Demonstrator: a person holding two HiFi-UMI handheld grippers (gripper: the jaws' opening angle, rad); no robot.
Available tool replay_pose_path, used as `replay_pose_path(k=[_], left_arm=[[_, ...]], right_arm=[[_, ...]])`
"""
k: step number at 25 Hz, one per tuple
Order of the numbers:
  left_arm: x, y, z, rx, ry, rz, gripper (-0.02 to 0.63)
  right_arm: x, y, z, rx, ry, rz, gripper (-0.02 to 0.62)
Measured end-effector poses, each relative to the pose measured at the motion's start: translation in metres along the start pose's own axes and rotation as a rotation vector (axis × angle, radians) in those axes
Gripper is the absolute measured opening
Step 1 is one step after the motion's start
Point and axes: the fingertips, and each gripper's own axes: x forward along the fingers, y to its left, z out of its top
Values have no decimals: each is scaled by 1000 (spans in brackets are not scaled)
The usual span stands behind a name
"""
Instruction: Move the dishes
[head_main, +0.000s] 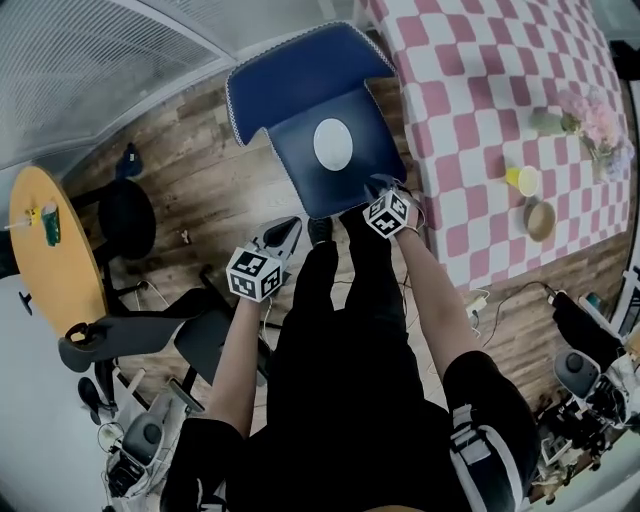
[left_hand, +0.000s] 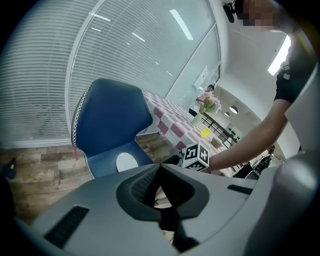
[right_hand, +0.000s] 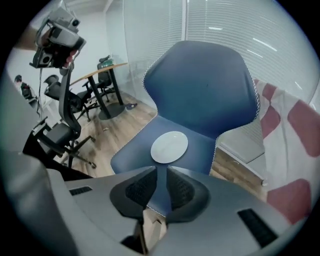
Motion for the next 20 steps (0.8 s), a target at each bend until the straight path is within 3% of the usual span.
replay_pose_path(k=[7,15,20], left_arm=[[40,29,-17,-26,5,9,21],[76,67,-33,-24,20,7,21],[100,79,-39,-34,19,-1,21]], right_arm=[[67,-7,-11,168,-32,63,72],[132,-31,-8,455,-134,112,63],[167,-21,-4,552,-155,253,78]])
